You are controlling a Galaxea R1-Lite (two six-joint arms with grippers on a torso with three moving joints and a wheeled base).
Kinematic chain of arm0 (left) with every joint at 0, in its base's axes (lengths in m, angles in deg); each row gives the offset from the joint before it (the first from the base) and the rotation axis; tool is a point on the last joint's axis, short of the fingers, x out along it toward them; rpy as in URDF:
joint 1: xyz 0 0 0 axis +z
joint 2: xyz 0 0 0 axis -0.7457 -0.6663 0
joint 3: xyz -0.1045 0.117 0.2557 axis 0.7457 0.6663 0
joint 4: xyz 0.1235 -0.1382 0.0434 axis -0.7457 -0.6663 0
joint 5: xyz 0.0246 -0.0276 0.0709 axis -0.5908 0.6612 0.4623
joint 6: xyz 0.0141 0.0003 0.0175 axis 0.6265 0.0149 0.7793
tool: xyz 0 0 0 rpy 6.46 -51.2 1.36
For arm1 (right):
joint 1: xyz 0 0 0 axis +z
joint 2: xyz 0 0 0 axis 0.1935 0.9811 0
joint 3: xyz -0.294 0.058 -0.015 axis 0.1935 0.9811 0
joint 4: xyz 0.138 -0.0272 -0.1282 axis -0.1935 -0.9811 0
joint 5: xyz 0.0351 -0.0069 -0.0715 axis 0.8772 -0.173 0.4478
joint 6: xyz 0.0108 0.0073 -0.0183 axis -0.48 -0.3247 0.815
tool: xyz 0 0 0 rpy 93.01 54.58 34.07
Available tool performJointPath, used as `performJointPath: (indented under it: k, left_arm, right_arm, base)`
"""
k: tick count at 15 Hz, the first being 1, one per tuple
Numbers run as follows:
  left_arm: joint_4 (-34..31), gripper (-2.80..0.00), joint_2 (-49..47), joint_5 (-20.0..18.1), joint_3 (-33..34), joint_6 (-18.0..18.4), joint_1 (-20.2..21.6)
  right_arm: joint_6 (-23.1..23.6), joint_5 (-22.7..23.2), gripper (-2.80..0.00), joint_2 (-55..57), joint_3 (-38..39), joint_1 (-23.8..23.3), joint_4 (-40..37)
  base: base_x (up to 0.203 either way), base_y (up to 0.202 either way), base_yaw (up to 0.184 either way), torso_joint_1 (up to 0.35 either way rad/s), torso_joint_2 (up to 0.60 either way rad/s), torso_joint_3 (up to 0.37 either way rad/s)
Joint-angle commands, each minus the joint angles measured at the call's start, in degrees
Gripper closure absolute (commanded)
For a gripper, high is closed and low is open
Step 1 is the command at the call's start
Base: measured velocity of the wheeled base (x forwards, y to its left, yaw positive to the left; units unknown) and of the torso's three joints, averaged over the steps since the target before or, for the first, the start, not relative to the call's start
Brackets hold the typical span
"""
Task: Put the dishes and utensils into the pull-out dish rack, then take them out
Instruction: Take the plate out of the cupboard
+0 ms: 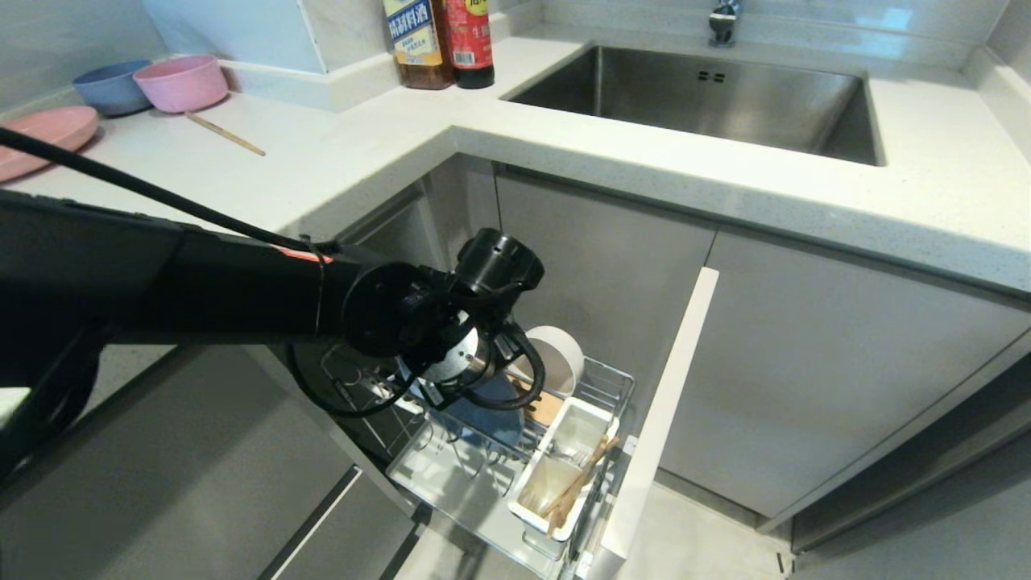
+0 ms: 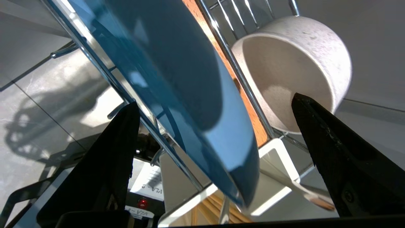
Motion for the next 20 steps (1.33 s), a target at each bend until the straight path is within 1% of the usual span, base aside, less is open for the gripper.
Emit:
performJointPath:
  k: [1,4,5,7,18,19,20]
  left_arm:
    - [-0.1,-2.8,-1.3,0.3,-0.4,-0.3,0.4]
    - [-0.2,-2.8,-2.4,1.8,-1.1,-0.1,0.5]
    - [-0.2,0.0,-2.5,2.3,-1.3,-0.1,0.4]
    - [-0.2,0.0,-2.5,2.6,-1.6,0.6,0.4]
    - [-0.1,0.0,-2.2,2.8,-3.0,0.5,-0.1]
    - [-0.2,0.0,-0.9,3.0,-3.5,0.5,-0.6]
    - [-0.2,0.0,0.0,4.1,-4.4,0.5,-1.3]
  right_arm:
    - [0.0,0.0,0.0,0.0,0.1,0.0,0.0]
    - [0.0,0.0,0.0,0.0,0.1,0.0,0.0]
    - [0.0,0.0,0.0,0.0,0.1,0.0,0.0]
    - [0.0,0.0,0.0,0.0,0.1,0.0,0.0]
    - [0.0,0.0,0.0,0.0,0.1,0.0,0.0]
    - [0.0,0.0,0.0,0.0,0.1,0.0,0.0]
    - [0.0,0.0,0.0,0.0,0.1,0.0,0.0]
  base:
    - [0.0,0.0,0.0,0.0,0.0,0.0]
    - [0.0,0.0,0.0,0.0,0.0,0.0]
    - [0.0,0.0,0.0,0.0,0.0,0.0]
    - [0.0,0.0,0.0,0.0,0.0,0.0]
    - [0.0,0.0,0.0,0.0,0.0,0.0]
    - [0.0,0.0,0.0,0.0,0.0,0.0]
    - [0.0,0.0,0.0,0.0,0.0,0.0]
